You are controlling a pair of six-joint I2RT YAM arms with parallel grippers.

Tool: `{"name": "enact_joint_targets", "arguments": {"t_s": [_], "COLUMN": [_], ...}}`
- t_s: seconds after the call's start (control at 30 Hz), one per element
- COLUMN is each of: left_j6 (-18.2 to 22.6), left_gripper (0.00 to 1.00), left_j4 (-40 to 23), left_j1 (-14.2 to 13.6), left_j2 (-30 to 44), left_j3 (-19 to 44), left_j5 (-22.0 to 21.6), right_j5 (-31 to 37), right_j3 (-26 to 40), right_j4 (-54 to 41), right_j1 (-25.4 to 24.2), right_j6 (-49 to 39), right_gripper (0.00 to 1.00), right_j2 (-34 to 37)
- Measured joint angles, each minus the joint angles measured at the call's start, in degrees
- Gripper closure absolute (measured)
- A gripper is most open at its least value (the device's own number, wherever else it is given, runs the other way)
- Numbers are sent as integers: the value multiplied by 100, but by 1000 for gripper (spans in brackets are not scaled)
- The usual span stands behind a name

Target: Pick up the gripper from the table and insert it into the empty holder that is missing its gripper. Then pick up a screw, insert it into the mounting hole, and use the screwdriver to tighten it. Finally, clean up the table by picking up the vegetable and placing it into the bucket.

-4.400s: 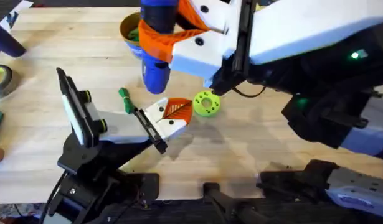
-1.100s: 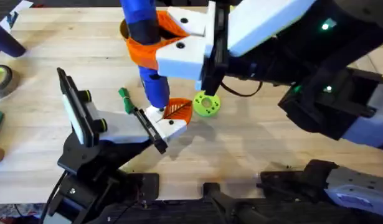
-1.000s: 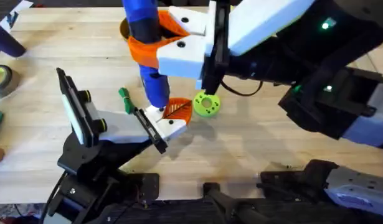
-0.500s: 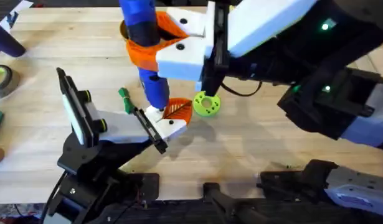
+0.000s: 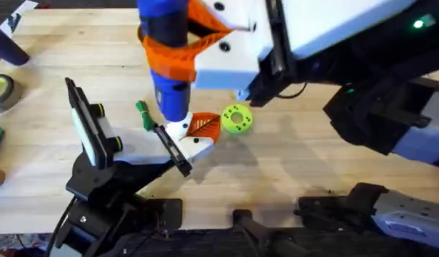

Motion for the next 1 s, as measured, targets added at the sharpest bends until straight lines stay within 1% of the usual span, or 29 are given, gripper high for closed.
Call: {"name": "enact_joint_targets", "arguments": {"t_s": [0.13,0.23,0.33,0.43,0.6,0.77,0.83,0.9,1.0], "left_j6": [1,1,0,0,0,0,1,0,1], "left_gripper": [984,984,984,984,984,984,984,984,984], "left_j4": [-1,0,-1,0,0,0,-1,0,0], "left_j1": [0,0,0,0,0,0,0,0,0], "left_j2": [0,1,0,1,0,0,0,0,0], "left_j3": [0,0,0,0,0,0,0,0,0], "left_j5": [0,0,0,0,-1,0,-1,0,0], "right_j5": [-37,-34,-54,-56,108,643,963,1312,1647], "right_j3": [111,178,208,225,242,262,264,270,273], "right_j4": [38,-29,-409,-1128,-2760,-4199,-4867,-5558,-6258], "right_j1": [-316,-555,-824,-1194,-1864,-2413,-2509,-2530,-2520], "right_j6": [447,609,602,302,-820,-2036,-2607,-3371,-4422], "right_gripper": [954,954,954,954,954,953,953,953,953], "right_j2": [0,0,0,0,4,4,5,12,140]}}
